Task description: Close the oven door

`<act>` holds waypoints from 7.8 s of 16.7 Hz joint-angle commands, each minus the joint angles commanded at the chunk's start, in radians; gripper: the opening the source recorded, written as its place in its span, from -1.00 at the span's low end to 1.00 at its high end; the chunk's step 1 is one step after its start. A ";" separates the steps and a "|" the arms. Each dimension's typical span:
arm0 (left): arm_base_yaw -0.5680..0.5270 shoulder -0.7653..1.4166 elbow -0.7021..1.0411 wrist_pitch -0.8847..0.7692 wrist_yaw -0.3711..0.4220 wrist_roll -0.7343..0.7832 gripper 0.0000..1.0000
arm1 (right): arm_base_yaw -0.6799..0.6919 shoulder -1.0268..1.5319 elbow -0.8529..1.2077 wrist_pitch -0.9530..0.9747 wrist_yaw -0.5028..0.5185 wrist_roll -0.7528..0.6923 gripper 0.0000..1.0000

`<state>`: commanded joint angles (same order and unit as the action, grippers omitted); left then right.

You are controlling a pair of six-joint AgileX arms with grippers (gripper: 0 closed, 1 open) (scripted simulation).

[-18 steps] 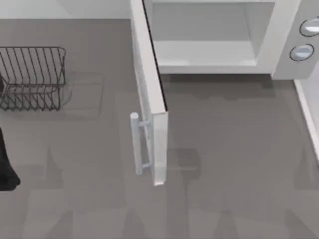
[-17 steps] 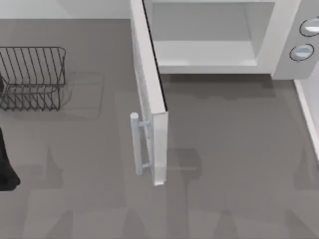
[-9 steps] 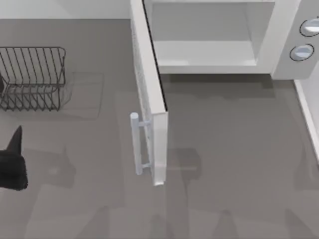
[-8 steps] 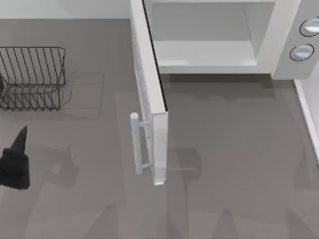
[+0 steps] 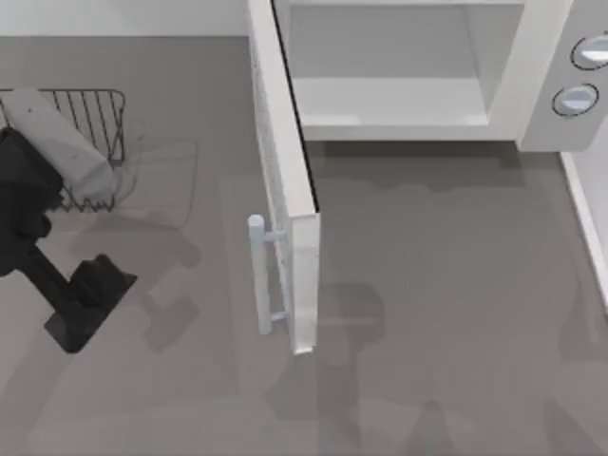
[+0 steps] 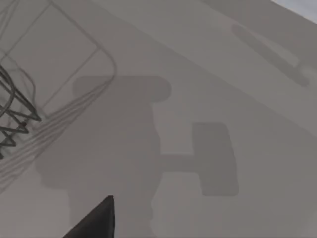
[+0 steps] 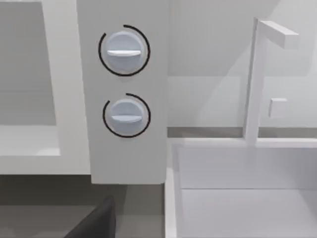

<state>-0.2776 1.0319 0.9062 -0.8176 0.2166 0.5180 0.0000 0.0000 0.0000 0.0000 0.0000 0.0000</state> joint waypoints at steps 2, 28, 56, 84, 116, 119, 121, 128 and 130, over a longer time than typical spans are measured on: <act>-0.033 0.183 0.175 -0.153 0.037 0.083 1.00 | 0.000 0.000 0.000 0.000 0.000 0.000 1.00; -0.166 0.778 0.958 -0.488 0.215 0.386 1.00 | 0.000 0.000 0.000 0.000 0.000 0.000 1.00; -0.207 0.776 0.827 -0.343 0.202 0.344 -1.00 | 0.000 0.000 0.000 0.000 0.000 0.000 1.00; -0.337 0.877 0.955 -0.318 0.156 0.206 -1.00 | 0.000 0.000 0.000 0.000 0.000 0.000 1.00; -0.435 0.990 1.072 -0.366 0.138 0.116 -1.00 | 0.000 0.000 0.000 0.000 0.000 0.000 1.00; -0.450 1.011 1.104 -0.372 0.131 0.097 -1.00 | 0.000 0.000 0.000 0.000 0.000 0.000 1.00; -0.449 1.013 1.139 -0.349 0.119 0.092 -1.00 | 0.000 0.000 0.000 0.000 0.000 0.000 1.00; -0.457 1.003 1.146 -0.334 0.127 0.099 -1.00 | 0.000 0.000 0.000 0.000 0.000 0.000 1.00; -0.482 1.001 1.157 -0.322 0.143 0.111 -1.00 | 0.000 0.000 0.000 0.000 0.000 0.000 1.00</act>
<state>-0.7600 2.0332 2.0636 -1.1400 0.3600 0.6289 0.0000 0.0000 0.0000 0.0000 0.0000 0.0000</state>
